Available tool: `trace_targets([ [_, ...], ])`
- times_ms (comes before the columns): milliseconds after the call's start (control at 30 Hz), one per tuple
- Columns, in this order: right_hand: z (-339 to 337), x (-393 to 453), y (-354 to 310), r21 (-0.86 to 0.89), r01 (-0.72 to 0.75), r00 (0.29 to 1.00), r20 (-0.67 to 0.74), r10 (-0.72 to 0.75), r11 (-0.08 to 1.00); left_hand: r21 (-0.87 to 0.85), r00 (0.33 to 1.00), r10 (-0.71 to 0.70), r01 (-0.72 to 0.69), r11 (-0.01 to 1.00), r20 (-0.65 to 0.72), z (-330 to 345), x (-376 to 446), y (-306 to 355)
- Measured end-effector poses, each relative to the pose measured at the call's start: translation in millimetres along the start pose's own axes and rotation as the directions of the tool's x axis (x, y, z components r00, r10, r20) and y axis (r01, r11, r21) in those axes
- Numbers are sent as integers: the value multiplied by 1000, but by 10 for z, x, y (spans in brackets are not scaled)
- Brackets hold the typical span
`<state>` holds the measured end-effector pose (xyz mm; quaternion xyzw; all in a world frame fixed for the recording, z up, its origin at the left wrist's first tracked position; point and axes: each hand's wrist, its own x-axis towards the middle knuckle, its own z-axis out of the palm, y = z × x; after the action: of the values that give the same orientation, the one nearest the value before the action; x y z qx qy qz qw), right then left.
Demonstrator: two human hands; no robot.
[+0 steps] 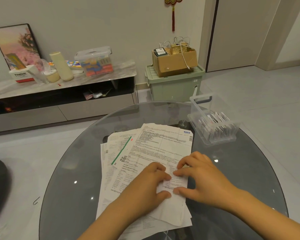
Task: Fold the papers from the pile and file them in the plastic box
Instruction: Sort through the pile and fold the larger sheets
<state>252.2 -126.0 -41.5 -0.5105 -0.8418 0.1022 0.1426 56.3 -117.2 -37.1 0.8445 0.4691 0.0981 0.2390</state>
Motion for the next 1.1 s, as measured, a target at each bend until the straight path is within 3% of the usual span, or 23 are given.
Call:
trace_targets([
  [100, -29, -7, 4, -2, 8, 998, 63, -8, 1000, 31, 1000, 8, -7, 1000, -23, -6, -9, 22],
  [267, -55, -34, -40, 20, 18, 998, 53, -19, 1000, 156, 995, 81, -72, 985, -56, -15, -27, 17],
  [434, -80, -41, -42, 67, -40, 999, -26, 41, 997, 69, 987, 115, -108, 992, -110, -10, -10, 42],
  [801, 13, 59, -52, 144, -143, 987, -52, 151, 979, -100, 968, -56, 33, 994, -243, 130, 143, 20],
  [968, 86, 80, 11, 49, -119, 987, -107, 124, 992, -47, 958, -13, 0, 999, -286, 145, 146, -14],
  [1101, 40, 121, 40, -141, 23, 995, -90, -36, 990, 44, 971, 83, -75, 996, -222, 122, 147, -53],
])
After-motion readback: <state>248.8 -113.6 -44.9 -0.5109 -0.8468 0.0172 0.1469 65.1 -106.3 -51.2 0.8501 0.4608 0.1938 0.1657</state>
